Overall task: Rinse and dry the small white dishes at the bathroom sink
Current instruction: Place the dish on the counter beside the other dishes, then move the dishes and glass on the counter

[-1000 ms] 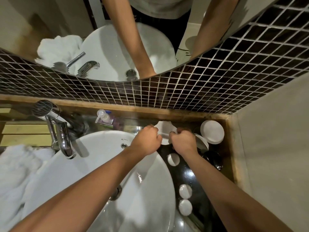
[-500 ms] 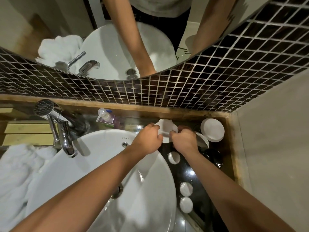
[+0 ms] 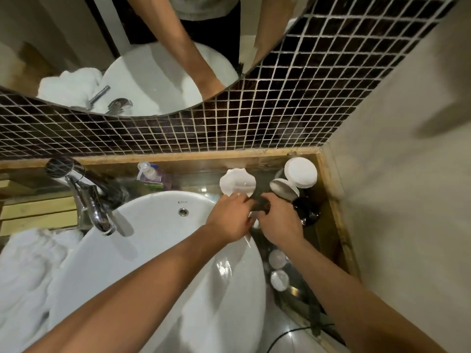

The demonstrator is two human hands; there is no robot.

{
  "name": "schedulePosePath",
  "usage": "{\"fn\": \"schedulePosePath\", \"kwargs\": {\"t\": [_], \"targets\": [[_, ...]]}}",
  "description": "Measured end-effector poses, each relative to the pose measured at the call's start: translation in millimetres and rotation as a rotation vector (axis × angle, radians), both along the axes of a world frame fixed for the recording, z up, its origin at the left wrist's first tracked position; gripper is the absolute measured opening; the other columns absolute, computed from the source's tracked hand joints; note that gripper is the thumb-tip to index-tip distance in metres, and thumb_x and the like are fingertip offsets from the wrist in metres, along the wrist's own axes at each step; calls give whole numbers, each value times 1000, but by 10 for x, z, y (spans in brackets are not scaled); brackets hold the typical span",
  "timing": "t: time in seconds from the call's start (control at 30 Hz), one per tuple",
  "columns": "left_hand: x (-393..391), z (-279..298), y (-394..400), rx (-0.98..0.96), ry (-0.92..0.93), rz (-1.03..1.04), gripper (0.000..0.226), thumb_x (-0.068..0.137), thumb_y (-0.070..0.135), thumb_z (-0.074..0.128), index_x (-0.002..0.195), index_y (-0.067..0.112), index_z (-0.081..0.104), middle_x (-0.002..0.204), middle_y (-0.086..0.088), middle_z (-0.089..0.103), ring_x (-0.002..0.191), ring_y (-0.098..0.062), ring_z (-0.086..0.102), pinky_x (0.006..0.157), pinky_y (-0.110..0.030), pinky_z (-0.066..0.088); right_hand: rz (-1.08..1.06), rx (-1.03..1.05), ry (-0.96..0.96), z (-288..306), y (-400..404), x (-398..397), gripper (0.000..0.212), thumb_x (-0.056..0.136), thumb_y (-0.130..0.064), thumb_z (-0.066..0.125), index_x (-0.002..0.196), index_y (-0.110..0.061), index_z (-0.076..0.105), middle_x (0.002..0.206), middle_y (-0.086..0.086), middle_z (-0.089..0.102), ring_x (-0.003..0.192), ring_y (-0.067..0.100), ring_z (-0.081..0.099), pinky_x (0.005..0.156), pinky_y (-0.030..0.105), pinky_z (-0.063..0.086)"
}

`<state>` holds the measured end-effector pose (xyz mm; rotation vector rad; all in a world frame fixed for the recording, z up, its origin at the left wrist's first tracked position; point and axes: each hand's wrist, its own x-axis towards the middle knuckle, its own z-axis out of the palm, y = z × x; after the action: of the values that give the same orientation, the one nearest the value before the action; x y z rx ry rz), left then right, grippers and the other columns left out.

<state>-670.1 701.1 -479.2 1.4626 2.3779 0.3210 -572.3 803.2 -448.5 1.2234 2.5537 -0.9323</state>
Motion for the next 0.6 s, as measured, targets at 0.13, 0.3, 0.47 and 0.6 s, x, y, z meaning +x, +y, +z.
{"fn": "schedulePosePath", "kwargs": {"t": [0.13,0.3,0.47,0.6], "targets": [[170,-65,-2,-85,90,-124,31,92,39,53,117,22,59,113,-5,63,97,-24,58,85,-37,47,-15,37,-64,-51,-93,326,43,100,-22,62,142,-24,56,134,5,68,113,23,68,89,37,56],[271,-90,143,-233,129,-126,41,92,40,52,127,20,54,125,-9,56,109,-29,58,89,-43,47,11,89,-117,-199,-156,767,42,93,-11,63,131,-28,64,119,2,70,93,21,68,78,35,56],[383,-150,296,-315,133,-112,45,87,33,60,128,19,50,122,-13,49,110,-35,55,85,-48,46,99,89,-189,-347,-227,1086,44,93,-29,66,137,-29,58,132,4,61,109,28,67,88,40,54],[399,-190,411,-321,91,-85,48,84,22,65,127,16,45,119,-15,45,107,-37,52,76,-46,47,185,143,-226,-430,-302,1124,45,94,-38,64,137,-26,55,134,8,56,111,32,66,86,37,50]]}}
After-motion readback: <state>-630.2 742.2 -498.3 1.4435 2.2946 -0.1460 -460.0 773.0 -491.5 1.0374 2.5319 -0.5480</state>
